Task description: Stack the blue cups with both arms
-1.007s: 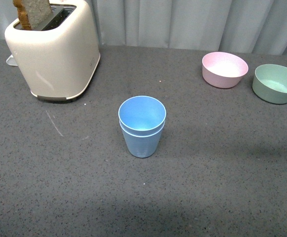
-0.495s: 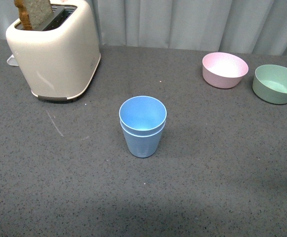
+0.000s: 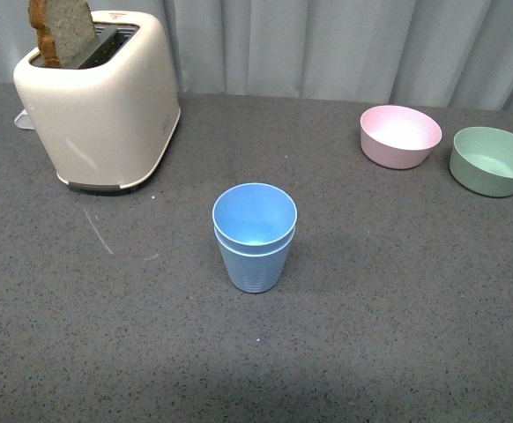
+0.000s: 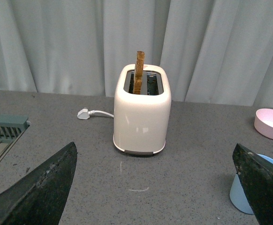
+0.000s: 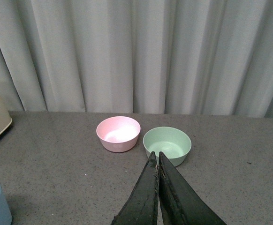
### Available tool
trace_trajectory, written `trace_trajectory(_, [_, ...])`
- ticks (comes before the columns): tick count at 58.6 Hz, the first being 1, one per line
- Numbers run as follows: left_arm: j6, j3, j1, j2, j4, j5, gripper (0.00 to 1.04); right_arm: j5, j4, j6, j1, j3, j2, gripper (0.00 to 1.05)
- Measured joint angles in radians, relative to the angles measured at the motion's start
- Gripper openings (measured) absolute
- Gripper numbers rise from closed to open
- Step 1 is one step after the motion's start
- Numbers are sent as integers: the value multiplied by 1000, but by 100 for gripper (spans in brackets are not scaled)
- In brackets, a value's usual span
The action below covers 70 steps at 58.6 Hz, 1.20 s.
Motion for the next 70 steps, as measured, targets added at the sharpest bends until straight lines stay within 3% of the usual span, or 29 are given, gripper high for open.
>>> trace_trajectory(17, [0,0,0,0,0,0,98,0,-185,0,0,0,-197,1])
trace_trajectory(56, [0,0,0,0,0,0,98,0,-401,0,0,0,-415,1])
trace_trajectory(60, [0,0,0,0,0,-1,98,-3,-560,-1,0,0,-541,1])
trace_trajectory(70, [0,0,0,0,0,0,98,-3,-572,-2,0,0,-580,2])
